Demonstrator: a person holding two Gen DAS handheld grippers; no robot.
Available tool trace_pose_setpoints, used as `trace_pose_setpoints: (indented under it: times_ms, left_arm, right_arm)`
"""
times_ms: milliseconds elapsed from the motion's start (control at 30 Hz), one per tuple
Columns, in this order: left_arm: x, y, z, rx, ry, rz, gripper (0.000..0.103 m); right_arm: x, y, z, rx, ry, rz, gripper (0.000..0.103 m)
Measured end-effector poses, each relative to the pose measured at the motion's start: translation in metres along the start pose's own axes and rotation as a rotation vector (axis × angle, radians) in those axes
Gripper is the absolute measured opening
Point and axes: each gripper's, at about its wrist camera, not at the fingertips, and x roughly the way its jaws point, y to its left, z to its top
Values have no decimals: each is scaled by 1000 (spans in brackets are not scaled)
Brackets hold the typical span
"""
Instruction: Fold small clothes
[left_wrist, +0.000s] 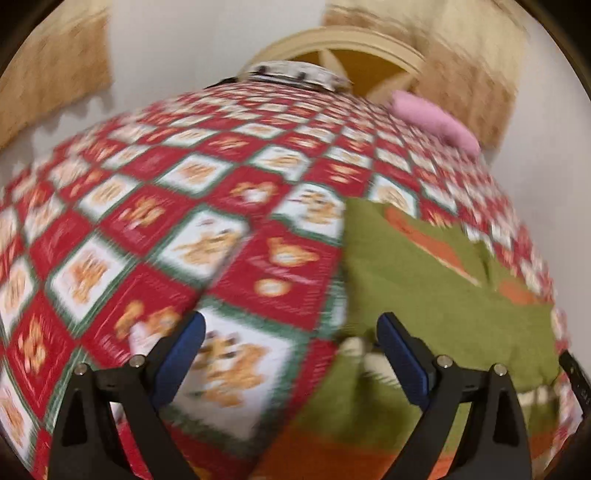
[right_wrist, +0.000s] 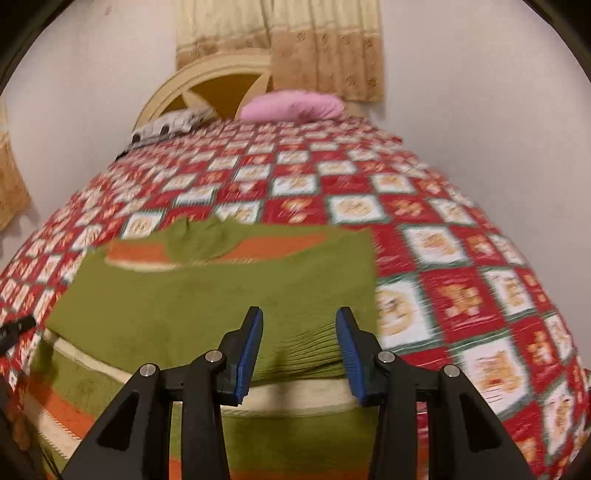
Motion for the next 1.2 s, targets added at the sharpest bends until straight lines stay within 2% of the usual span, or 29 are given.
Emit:
trace_pose_setpoints:
  times_ms: [67,100,133,167,200,233,333,400,467,533,567,633,700,833,900,967,1067,1133,1200]
  left_arm:
    - [14,-25,0,104,-6,63,96]
    - [19,-29,0,126,-4,96,96]
    - [29,-29,-1,137,8,156,97]
    - [34,-26,-2,122,27,164,97]
    - [41,-15,-2,72,59,128,98]
    - [43,-8,0,39,68,112,103]
    - [50,7,0,-33,85,92,103]
    - [49,3,0,-14,71,112,103]
    - [48,-5,-2,18,54,147,103]
    - [48,-8,-2,36,54,146,103]
    - [50,-8,-1,29,62,123,103]
    - [48,6,0,-14,108,13,103]
    - [30,21,-3,-11,104,-82,103]
    - [-18,51,-33,102,54,-95,103]
    - [-41,70,-52,136,46,-133,103]
    - [-62,87,-71,155,45,-173,103]
    - [-85,103,-90,172,53,-259,103]
    - [-100,108,-108,177,78,-333,103]
    - [-106,107,-124,188,110,-366,103]
  right_arm:
    - [25,11,-9,2,84,49,42]
    - [40,17,-17,5,150,85,46]
    - [45,23,-22,-21,144,68,47]
    - [43,30,-22,-60,124,50,53]
    - [43,35,-23,-76,129,52,58]
    - [43,37,-24,-90,129,51,60]
    - [46,36,-25,-85,122,85,67]
    - [47,33,-25,-73,121,126,76]
    - [47,36,-25,-84,121,124,76]
    - [48,36,-23,-92,122,113,77]
    - [47,36,-22,-90,125,109,77]
    - [38,32,-20,-76,129,85,76]
    - [6,19,-22,-47,70,38,76]
    - [-78,-22,-44,-43,-45,12,76]
    - [-112,-43,-60,-58,-58,-19,76]
    - [-143,-62,-81,-65,-46,-39,76]
    - [-179,-85,-120,-56,20,-27,76]
    - [-194,-91,-145,-50,63,-16,76]
    - [-203,-92,-171,-48,106,-2,76]
